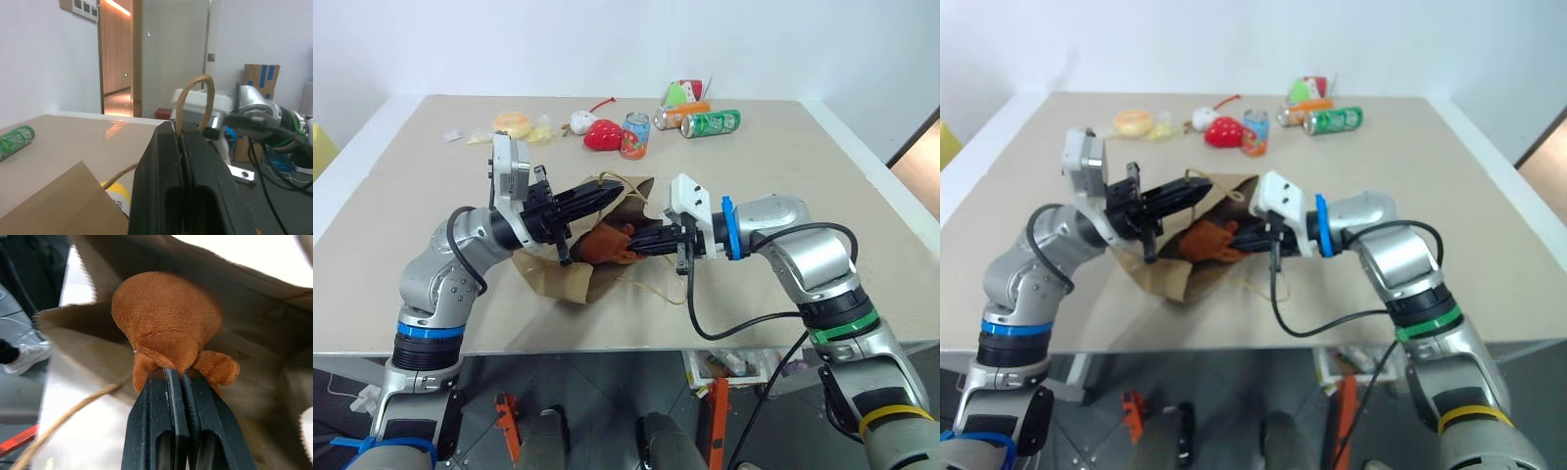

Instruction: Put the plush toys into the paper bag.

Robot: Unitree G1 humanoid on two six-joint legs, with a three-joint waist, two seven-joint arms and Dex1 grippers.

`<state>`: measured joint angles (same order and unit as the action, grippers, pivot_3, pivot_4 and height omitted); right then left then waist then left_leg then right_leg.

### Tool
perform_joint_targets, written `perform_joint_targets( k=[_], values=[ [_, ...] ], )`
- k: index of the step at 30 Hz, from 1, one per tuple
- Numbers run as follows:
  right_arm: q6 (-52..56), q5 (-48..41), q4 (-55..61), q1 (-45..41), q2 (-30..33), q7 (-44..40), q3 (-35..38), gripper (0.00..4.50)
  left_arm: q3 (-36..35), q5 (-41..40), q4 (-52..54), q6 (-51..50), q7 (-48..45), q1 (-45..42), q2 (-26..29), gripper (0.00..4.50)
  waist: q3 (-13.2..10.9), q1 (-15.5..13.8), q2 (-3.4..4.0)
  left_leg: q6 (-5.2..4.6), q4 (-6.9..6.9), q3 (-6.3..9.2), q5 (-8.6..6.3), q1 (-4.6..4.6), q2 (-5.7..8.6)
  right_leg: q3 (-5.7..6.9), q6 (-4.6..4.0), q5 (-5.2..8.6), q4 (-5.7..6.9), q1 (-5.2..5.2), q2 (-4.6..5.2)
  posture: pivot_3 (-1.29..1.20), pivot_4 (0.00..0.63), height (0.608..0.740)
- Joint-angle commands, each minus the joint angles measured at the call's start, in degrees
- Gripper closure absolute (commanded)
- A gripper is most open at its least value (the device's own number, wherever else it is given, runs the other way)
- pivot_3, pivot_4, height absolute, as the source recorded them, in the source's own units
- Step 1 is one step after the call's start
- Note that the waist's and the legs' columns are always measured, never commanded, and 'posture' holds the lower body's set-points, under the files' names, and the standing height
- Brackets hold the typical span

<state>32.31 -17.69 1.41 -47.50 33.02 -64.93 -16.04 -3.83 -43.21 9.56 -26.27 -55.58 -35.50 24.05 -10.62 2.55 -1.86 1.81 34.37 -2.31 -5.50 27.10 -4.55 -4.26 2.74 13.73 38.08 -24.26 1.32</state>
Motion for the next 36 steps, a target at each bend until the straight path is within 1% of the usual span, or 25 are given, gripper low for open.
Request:
perform_joint_targets(
  k=[1,2,4,5,6,7,9,15,18,20,22,25,30,33,36],
  values=[
    [-1.5,0.9,-1.7,-1.8,-3.2,2.9,1.0,4.45,-0.4,-0.2,1.3,0.9,-0.8,-0.8,0.2,4.50,0.0,0.0,0.00,0.00,0.00,0.00,0.00,0.00,-0.01,0.00,0.01,-0.01,0.00,0.00,0.00,0.00,0.150,0.740],
    [-1.5,1.4,-2.5,-1.7,-3.6,3.5,1.1,3.90,-0.4,-0.2,1.3,0.9,-0.8,-0.9,0.2,4.50,0.0,0.0,0.00,0.00,0.00,0.00,0.00,0.00,-0.01,0.00,0.04,-0.03,0.01,0.00,-0.01,0.00,0.150,0.740],
    [-1.3,1.6,-3.1,-1.2,-3.8,3.6,1.4,3.34,-0.4,-0.1,1.0,1.0,-1.0,-1.0,0.2,4.50,0.0,0.0,0.00,0.00,0.00,0.00,0.00,0.00,-0.01,0.00,0.05,-0.03,0.01,0.00,0.00,0.00,0.150,0.740],
    [-1.1,1.9,-3.2,-1.1,-3.8,4.3,1.8,2.81,-0.4,-0.1,1.0,1.0,-1.1,-1.0,0.2,4.50,0.0,-0.1,0.00,0.00,0.00,0.00,0.00,0.01,0.00,0.00,0.04,-0.03,0.01,0.00,0.00,0.00,0.150,0.740],
    [-0.9,2.0,-3.3,-1.1,-3.7,4.7,2.1,2.42,-0.4,0.0,1.0,1.0,-1.1,-0.9,0.2,4.50,0.0,-0.1,0.00,0.00,0.00,0.00,0.00,0.02,0.01,0.01,0.04,-0.02,0.01,0.00,0.01,0.00,0.150,0.740],
    [-0.7,1.9,-3.2,-1.0,-3.6,4.9,2.5,1.82,-0.5,0.0,1.0,1.0,-1.2,-0.9,0.2,4.50,0.0,-0.1,0.00,0.00,0.01,0.00,0.00,0.02,0.00,0.00,0.03,-0.02,0.01,0.00,0.01,0.00,0.150,0.740],
    [0.3,0.1,-2.1,-0.6,-2.2,3.5,4.3,0.93,-0.5,0.1,0.9,1.0,-1.5,-0.9,0.3,4.50,0.0,-0.1,0.00,0.00,0.00,0.00,0.00,0.02,0.00,0.00,0.03,-0.02,0.01,0.00,0.00,0.00,0.150,0.740],
    [4.9,-7.2,2.1,1.3,3.4,0.2,12.0,0.93,-0.3,0.6,0.8,1.3,-2.8,-0.4,0.9,4.50,0.0,-0.2,0.00,0.00,-0.01,0.00,0.00,0.04,0.01,0.00,0.06,0.00,0.00,0.00,0.02,0.00,0.150,0.740],
    [6.4,-10.3,3.9,3.6,7.4,-1.2,16.5,0.93,-0.2,0.9,0.8,1.4,-3.5,0.0,1.2,4.50,0.0,-0.2,0.00,0.00,-0.04,0.00,0.00,0.03,0.00,0.01,0.01,0.03,0.00,-0.01,0.01,0.00,0.150,0.740],
    [5.3,-9.5,2.3,4.9,9.9,-0.2,18.7,0.93,-0.2,1.1,0.9,1.5,-3.8,0.4,1.3,4.50,0.0,-0.2,0.00,0.00,-0.04,0.00,0.00,0.03,0.00,0.01,0.00,0.04,0.00,-0.01,0.01,0.00,0.150,0.740],
    [2.0,-4.6,-2.9,4.4,11.1,4.7,18.9,0.93,-0.2,1.1,1.2,1.6,-3.9,0.8,1.5,4.50,0.0,-0.1,0.00,0.00,-0.01,0.00,0.00,0.02,0.01,0.00,-0.02,0.04,0.00,-0.01,0.02,0.00,0.150,0.740],
    [-1.2,2.6,-11.0,2.1,10.6,11.9,16.2,0.93,-0.1,1.0,1.6,1.6,-3.9,1.3,1.5,4.50,0.0,0.1,-0.01,0.00,0.01,-0.01,0.00,-0.04,0.00,-0.01,-0.09,-0.03,0.00,-0.01,0.02,0.00,0.150,0.740],
    [-3.5,5.4,-14.1,0.4,6.9,13.0,12.9,0.93,0.1,1.0,1.3,1.8,-4.2,1.2,1.6,4.50,0.0,0.3,0.00,-0.01,0.02,0.00,0.01,-0.06,0.00,-0.02,-0.18,-0.19,0.00,-0.08,-0.01,0.00,0.150,0.740],
    [-5.9,9.4,-19.0,-1.4,4.4,15.8,10.3,0.93,0.1,1.0,1.2,1.9,-4.3,1.1,1.6,4.50,0.0,0.2,0.00,-0.03,0.00,0.02,0.02,-0.06,0.00,-0.04,-0.10,-0.17,0.00,-0.10,-0.04,0.00,0.150,0.740],
    [-7.3,11.1,-22.5,-2.4,2.7,16.3,9.1,0.93,0.2,1.1,1.1,2.1,-4.3,1.1,1.6,4.50,0.0,0.1,0.00,-0.03,0.01,0.01,0.01,-0.04,0.02,-0.05,-0.05,-0.12,0.00,-0.06,-0.02,0.00,0.150,0.740]
  ],
)
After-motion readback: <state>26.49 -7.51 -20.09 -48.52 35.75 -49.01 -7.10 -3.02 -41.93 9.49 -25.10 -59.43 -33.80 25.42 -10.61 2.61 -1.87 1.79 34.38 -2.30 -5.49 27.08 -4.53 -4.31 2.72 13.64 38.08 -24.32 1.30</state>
